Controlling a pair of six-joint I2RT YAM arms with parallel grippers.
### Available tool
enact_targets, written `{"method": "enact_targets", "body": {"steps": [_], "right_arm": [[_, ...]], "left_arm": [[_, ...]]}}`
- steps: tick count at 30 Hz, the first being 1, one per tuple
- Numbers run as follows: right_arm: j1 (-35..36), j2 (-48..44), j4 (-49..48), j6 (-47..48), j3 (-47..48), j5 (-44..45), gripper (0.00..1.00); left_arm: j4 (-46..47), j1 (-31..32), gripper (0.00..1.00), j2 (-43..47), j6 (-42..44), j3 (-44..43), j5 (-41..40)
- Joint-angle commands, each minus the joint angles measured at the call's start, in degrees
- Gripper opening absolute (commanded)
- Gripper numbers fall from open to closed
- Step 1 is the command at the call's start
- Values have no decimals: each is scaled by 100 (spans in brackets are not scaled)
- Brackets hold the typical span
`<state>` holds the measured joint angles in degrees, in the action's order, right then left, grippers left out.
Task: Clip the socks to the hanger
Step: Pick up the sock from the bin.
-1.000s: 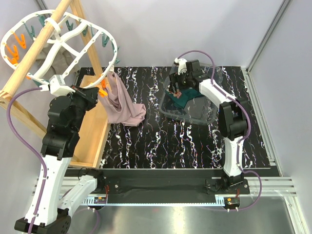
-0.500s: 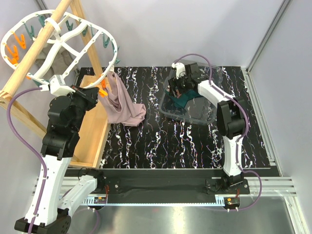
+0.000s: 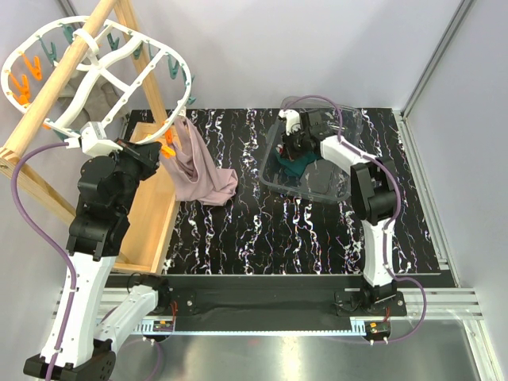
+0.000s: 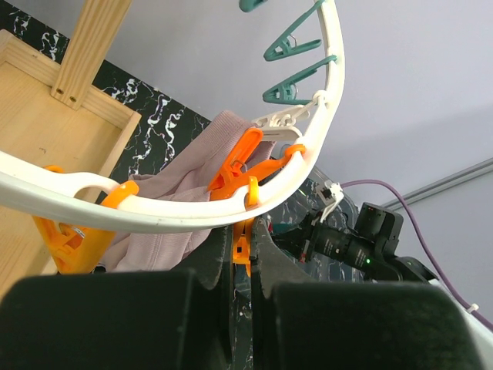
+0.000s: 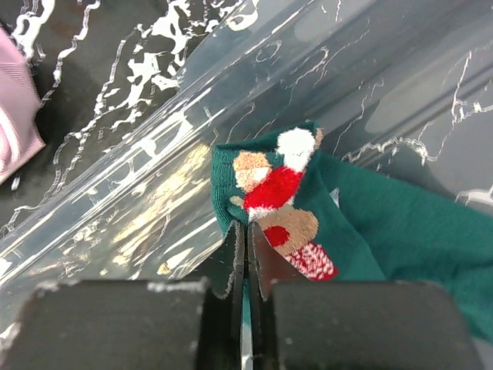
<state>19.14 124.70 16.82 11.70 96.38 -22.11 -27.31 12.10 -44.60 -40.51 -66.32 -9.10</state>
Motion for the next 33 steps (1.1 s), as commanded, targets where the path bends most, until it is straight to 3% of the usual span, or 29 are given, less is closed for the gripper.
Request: {"method": "enact_targets", "body": {"steps": [1, 9, 15, 22, 33], "right_arm": [[20, -876, -539, -98, -215, -22, 0], [29, -1870, -689, -195, -681, -30, 0], [116, -2371, -127, 33, -603, -1452, 0], [740, -2469, 849, 482, -58, -3429, 0], [1795, -2425, 1174, 631, 452, -4064, 0]], "left_arm": [[-99, 3, 0, 39, -18, 58, 242], [-81, 12, 0, 57, -36, 102, 260], [-90, 3, 0, 109, -71, 76, 295], [-90, 12, 0, 153, -194, 58, 435], [-2, 3, 0, 83, -334, 120, 611]]}}
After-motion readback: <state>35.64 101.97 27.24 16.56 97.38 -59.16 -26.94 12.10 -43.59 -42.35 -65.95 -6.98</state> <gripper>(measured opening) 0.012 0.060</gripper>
